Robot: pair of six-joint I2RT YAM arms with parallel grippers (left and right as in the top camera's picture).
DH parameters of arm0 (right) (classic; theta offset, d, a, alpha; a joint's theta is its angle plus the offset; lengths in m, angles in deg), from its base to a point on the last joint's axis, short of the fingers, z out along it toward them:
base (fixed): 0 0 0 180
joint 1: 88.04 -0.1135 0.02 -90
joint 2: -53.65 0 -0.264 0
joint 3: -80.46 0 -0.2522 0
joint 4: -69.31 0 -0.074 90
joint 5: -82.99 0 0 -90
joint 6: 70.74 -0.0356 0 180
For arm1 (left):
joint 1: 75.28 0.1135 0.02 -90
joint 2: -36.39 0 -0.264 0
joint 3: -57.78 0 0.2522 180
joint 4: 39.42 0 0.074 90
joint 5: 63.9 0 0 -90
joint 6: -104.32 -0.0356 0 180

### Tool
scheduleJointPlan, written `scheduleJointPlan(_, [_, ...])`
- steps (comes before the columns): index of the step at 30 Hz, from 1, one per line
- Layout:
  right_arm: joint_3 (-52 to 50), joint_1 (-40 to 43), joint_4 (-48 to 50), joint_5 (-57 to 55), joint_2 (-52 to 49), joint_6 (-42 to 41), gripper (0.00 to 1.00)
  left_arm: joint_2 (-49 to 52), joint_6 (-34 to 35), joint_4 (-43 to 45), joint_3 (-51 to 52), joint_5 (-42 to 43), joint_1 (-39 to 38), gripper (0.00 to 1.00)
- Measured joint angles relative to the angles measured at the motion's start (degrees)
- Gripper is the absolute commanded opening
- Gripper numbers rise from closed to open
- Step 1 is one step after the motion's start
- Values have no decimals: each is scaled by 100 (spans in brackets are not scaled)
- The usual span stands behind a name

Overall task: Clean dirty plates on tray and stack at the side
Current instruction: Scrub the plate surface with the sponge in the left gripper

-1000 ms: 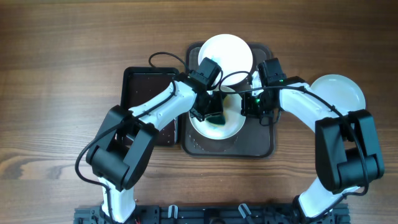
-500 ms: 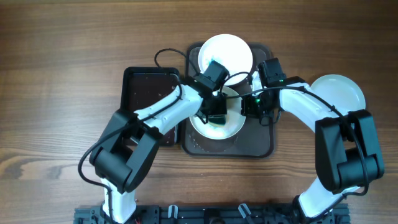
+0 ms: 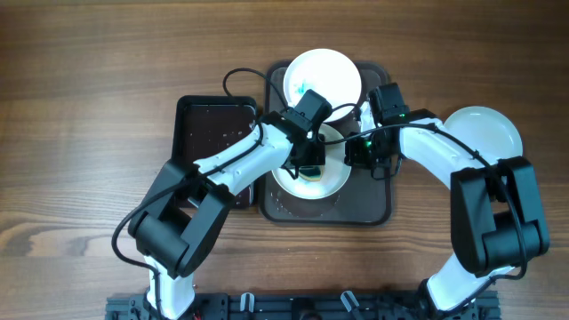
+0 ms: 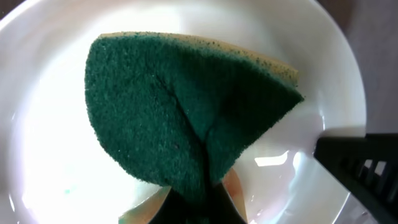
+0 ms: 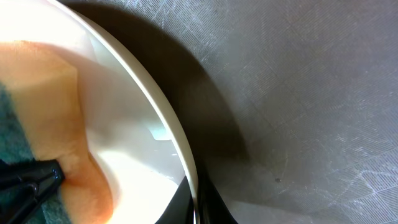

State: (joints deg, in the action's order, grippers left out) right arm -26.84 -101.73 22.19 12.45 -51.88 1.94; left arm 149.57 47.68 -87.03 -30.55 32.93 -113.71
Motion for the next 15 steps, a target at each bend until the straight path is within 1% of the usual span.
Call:
scheduleJointPlan(3, [0, 0, 0, 0, 0, 0, 4, 46, 55, 380, 37, 446, 61, 4])
scheduleJointPlan(7, [0, 0, -2, 0, 0, 0, 4, 201, 87, 476, 35, 1051, 68, 4])
scheduleJointPlan(12, [0, 0, -2, 0, 0, 0, 4, 216, 105, 90, 11, 1375, 44, 4])
scheduleJointPlan(15, [0, 0, -2, 0, 0, 0, 4, 216, 109, -420, -44, 1355, 68, 4])
